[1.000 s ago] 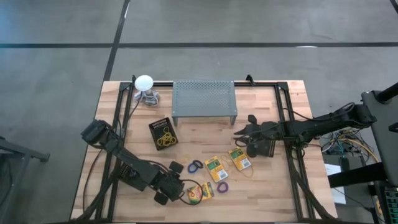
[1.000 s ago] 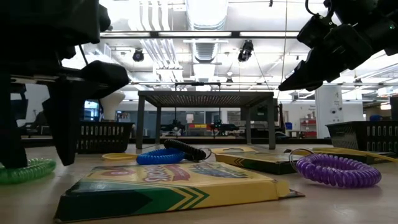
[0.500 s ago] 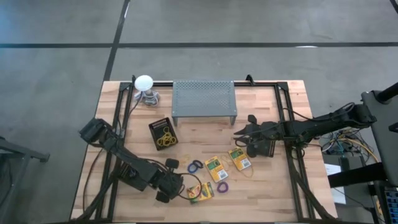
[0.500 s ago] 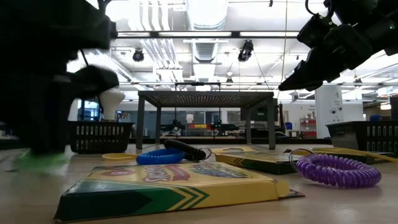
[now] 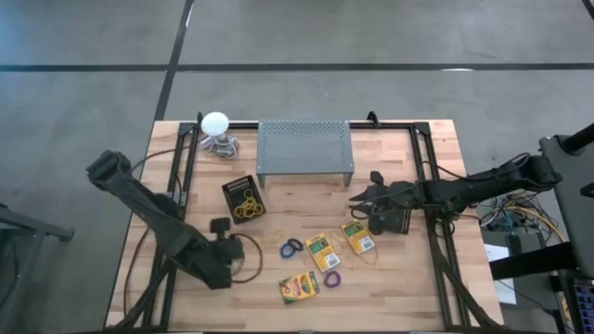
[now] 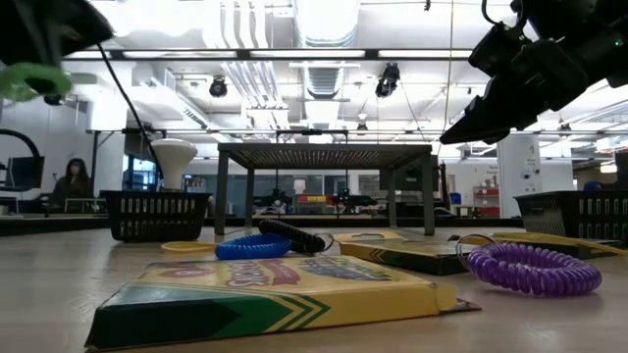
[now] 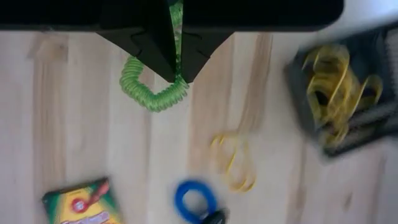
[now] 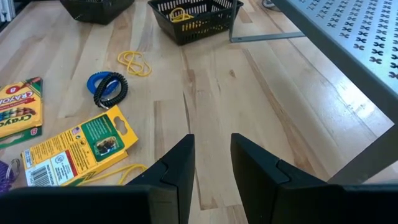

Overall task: Pick & Place Office Desk Supplies
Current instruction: Put the green spring keychain into the bottom black bin, then put the blue spring keychain into the bottom black bin

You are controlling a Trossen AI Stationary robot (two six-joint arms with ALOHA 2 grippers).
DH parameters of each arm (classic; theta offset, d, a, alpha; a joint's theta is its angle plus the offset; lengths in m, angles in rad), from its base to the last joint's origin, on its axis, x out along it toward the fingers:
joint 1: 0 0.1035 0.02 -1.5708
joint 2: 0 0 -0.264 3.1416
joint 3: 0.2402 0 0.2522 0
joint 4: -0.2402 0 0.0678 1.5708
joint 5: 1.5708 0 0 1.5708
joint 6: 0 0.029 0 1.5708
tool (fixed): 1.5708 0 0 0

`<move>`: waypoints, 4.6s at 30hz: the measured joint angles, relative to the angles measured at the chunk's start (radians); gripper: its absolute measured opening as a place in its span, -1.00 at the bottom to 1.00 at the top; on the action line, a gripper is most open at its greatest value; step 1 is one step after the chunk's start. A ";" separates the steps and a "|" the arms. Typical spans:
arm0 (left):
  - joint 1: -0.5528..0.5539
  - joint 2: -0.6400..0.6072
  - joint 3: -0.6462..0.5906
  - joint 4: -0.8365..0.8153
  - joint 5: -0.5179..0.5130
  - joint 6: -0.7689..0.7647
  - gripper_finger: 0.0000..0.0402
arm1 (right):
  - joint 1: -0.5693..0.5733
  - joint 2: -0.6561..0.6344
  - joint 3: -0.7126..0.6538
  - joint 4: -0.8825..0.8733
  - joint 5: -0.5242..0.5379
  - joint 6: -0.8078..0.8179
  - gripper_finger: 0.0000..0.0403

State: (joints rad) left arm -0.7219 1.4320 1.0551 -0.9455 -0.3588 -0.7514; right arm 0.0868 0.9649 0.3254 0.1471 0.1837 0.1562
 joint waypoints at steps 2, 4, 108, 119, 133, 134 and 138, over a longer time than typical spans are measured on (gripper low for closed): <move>-0.030 -0.028 -0.012 -0.069 0.000 -0.098 -0.95 | 0.000 0.000 0.000 -0.001 0.000 0.000 -0.50; -0.058 -0.053 -0.031 -0.124 0.027 -0.196 -0.94 | 0.000 0.000 0.000 -0.001 0.000 0.000 -0.50; 0.265 0.515 -0.090 0.920 0.017 0.073 -0.16 | 0.000 0.000 0.000 -0.002 0.000 0.000 -0.50; 0.266 0.503 -0.080 0.872 -0.001 0.073 -0.86 | 0.000 0.000 0.000 -0.002 0.000 0.000 -0.50; 0.229 0.163 -0.080 0.781 -0.067 0.229 -0.89 | 0.000 0.000 0.000 -0.003 0.000 0.000 -0.50; 0.222 0.140 -0.080 0.745 -0.067 0.227 -0.89 | 0.000 0.000 0.000 -0.003 0.000 0.000 -0.50; 0.184 0.046 -0.080 0.549 -0.035 0.147 -0.88 | 0.000 0.000 0.000 -0.003 0.000 0.000 -0.50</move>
State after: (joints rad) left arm -0.5382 1.4776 0.9749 -0.3965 -0.3942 -0.6047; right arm 0.0868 0.9649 0.3256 0.1442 0.1837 0.1562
